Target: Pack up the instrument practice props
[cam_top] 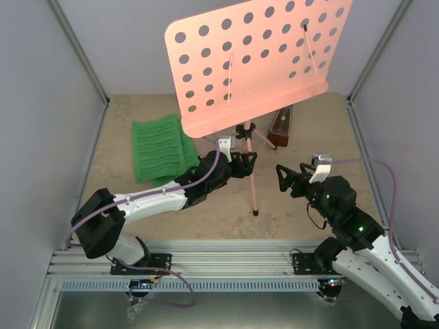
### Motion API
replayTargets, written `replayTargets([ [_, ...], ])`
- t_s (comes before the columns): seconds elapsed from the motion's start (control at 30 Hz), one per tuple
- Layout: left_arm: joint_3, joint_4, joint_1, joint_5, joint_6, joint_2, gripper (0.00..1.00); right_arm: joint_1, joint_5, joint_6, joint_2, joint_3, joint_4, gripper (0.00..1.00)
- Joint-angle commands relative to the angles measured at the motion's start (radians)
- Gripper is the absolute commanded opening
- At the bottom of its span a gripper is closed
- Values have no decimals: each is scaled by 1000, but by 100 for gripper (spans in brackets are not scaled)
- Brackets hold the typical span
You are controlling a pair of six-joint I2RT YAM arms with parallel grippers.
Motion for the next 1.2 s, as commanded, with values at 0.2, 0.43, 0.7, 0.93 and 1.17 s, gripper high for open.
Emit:
replayTargets([
  [0.2, -186, -34, 4, -18, -5, -345, 93, -4, 24, -8, -25, 31, -20, 98],
  [0.43, -210, -61, 87, 23, 377, -526, 82, -4, 25, -11, -32, 35, -27, 98],
  [0.7, -321, 250, 93, 63, 735, -500, 78, -4, 19, 2, -48, 15, -23, 98],
  [0.93, -388, 579, 93, 103, 855, -351, 78, -4, 21, 10, -69, 15, -36, 98],
  [1.17, -311, 632, 93, 129, 856, -221, 67, -5, 24, 17, -90, 13, -54, 98],
])
